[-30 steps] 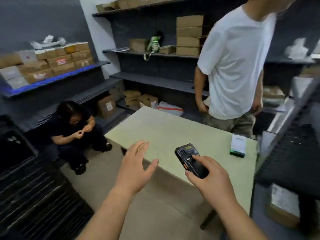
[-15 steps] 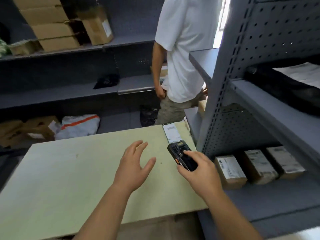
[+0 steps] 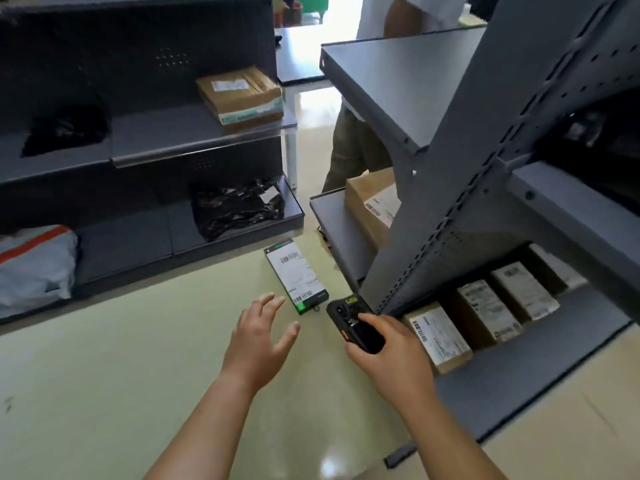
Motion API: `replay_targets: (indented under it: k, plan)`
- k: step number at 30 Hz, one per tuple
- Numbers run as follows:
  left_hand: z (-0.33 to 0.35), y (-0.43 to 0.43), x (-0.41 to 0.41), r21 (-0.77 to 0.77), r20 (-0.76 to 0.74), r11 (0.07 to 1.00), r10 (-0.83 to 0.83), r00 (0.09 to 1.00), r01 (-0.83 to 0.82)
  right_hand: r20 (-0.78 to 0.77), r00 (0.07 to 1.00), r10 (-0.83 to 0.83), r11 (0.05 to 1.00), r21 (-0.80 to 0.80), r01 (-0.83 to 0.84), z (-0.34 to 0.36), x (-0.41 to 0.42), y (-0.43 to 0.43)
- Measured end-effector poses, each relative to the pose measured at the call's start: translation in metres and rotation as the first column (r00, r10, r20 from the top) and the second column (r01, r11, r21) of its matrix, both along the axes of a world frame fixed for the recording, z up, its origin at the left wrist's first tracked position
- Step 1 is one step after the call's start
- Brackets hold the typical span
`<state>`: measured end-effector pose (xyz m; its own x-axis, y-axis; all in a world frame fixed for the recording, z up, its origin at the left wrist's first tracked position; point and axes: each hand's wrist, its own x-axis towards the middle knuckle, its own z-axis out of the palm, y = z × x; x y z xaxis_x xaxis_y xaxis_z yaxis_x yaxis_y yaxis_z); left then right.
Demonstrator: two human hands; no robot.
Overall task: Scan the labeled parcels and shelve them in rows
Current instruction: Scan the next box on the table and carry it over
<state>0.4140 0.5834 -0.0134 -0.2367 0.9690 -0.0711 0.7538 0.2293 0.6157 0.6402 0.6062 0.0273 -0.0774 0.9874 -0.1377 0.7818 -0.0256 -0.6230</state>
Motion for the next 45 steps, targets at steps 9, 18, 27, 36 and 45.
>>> replay_targets:
  k: [9, 18, 27, 36, 45]
  plan:
    - [-0.057, 0.071, 0.004, -0.11, -0.002, 0.994, 0.013, 1.0, -0.013, 0.0, 1.0, -0.008, 0.998, -0.065, 0.008, -0.032, -0.003, 0.029]
    - [-0.103, 0.105, 0.024, -0.182, -0.188, 0.98, 0.044, 0.981, -0.079, -0.007, 1.0, -0.001, 1.0, -0.016, 0.001, -0.056, -0.001, 0.043]
    - [-0.089, 0.057, -0.004, -0.205, -0.237, 0.972, 0.062, 0.969, -0.113, -0.084, 0.995, 0.058, 0.996, -0.067, -0.064, -0.052, -0.01, 0.035]
    - [-0.091, 0.07, 0.016, -0.254, -0.309, 0.938, 0.153, 0.939, -0.237, -0.101, 0.99, 0.097, 0.993, -0.056, -0.103, -0.061, -0.015, 0.032]
    - [-0.088, 0.066, 0.01, -0.162, -0.263, 0.947, 0.231, 0.937, -0.279, -0.123, 0.983, 0.136, 0.99, -0.017, -0.139, -0.06, -0.018, 0.037]
